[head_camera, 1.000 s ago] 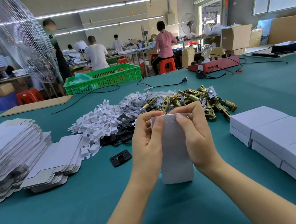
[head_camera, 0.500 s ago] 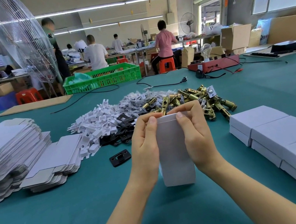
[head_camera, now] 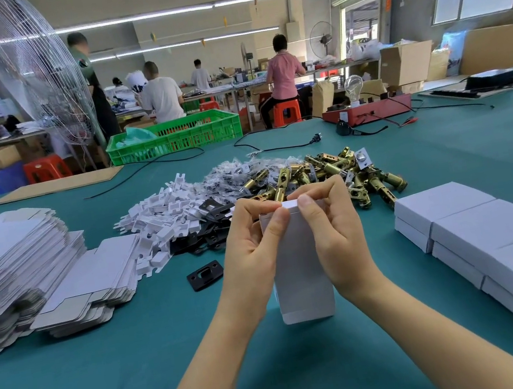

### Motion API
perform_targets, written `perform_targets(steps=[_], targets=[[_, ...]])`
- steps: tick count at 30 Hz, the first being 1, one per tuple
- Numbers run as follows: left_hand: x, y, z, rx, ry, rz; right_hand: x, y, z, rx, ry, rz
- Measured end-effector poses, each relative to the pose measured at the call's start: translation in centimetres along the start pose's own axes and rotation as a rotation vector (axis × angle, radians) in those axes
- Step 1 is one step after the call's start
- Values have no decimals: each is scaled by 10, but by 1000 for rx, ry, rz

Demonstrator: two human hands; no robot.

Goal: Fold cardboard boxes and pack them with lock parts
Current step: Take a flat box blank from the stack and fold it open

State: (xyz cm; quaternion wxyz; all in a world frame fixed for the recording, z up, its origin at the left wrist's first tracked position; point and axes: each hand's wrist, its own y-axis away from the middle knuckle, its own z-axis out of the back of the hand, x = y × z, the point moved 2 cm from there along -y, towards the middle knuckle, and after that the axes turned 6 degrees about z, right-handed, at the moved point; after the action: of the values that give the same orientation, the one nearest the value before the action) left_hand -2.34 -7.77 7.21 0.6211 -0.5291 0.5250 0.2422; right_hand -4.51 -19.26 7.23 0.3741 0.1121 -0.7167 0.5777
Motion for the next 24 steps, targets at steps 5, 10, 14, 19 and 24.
perform_targets(steps=[5,10,14,19,24], targets=[[3,0,0,-16,-65,-30,-2,1,0,-33,7,-35],[8,0,0,-15,-136,-30,-3,0,0,-42,18,-75],[8,-3,4,-109,-95,-43,-3,-1,0,-4,49,-92],[10,-15,42,-529,83,5,-13,4,1,60,455,-46],[7,-10,41,-547,-87,-163,-19,1,-2,142,201,-544]])
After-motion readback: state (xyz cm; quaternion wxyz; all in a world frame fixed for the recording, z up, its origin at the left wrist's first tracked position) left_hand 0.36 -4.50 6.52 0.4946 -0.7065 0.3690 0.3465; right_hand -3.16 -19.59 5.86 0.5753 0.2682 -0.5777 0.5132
